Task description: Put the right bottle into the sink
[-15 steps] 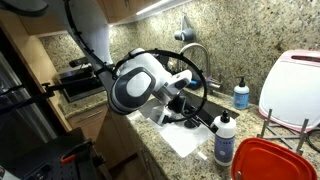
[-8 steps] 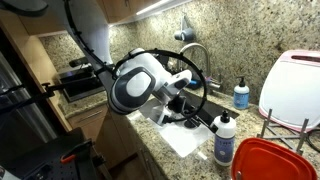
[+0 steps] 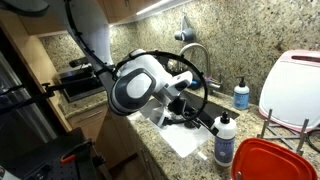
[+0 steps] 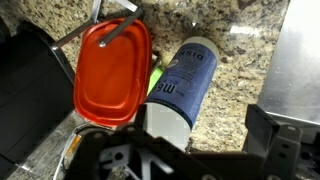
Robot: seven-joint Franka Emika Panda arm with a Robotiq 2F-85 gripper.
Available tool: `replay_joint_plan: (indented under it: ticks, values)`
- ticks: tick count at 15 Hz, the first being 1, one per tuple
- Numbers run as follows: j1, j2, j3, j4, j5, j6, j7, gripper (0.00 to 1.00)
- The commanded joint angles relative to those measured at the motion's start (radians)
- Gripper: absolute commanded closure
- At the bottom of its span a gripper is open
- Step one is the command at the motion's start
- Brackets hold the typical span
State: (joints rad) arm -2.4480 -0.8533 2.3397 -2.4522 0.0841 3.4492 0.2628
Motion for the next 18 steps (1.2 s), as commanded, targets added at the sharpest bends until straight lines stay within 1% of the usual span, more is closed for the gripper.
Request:
replay_joint_plan:
  ticks: [1, 4, 5, 7, 9, 11, 13, 16, 18]
  values:
    - [-0.053, -0.003, 0.011, 0.014, -0.020, -0.007, 0.004, 0.00]
    - [-0.089, -0.014, 0.011, 0.034, -0.024, -0.007, 0.000, 0.00]
    - [-0.036, -0.045, -0.038, 0.036, -0.002, -0.013, -0.009, 0.00]
    - [-0.035, -0.067, -0.042, 0.055, -0.003, -0.004, -0.011, 0.00]
    - [-0.015, -0.098, -0.040, 0.071, 0.005, 0.001, -0.004, 0.00]
    - [0.022, -0.130, -0.024, 0.084, 0.019, -0.011, 0.009, 0.00]
    - [0.088, -0.175, 0.002, 0.088, 0.050, -0.010, 0.035, 0.00]
    - [0.144, -0.215, 0.023, 0.103, 0.082, -0.021, 0.055, 0.00]
    - [0.187, -0.249, 0.023, 0.114, 0.109, -0.030, 0.072, 0.00]
